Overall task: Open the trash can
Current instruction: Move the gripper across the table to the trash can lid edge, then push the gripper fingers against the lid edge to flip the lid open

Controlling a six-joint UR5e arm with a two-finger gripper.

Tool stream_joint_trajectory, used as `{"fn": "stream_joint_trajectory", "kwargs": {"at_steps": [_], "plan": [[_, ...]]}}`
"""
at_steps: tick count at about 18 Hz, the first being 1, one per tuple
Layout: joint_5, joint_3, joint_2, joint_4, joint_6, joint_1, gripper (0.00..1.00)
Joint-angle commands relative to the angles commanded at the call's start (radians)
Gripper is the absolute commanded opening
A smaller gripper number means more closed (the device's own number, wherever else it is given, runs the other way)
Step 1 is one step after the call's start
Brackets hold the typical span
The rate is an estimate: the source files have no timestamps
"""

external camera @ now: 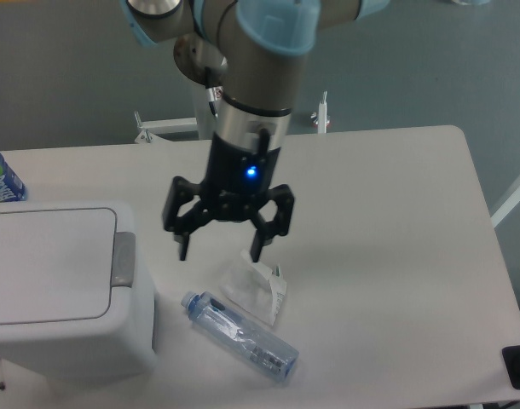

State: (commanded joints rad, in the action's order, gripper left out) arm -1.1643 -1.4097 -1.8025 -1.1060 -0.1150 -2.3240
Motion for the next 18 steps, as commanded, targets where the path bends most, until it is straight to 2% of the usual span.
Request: {"fn": "stream_joint_trajectory", "kwargs": {"at_steps": [10, 18], "plan": [[0.000, -0.011, -0.020, 0.002, -0.003, 0.051, 1.00], [0.000, -0.017, -0.023, 0.005, -0.005, 0.054, 1.00]]}}
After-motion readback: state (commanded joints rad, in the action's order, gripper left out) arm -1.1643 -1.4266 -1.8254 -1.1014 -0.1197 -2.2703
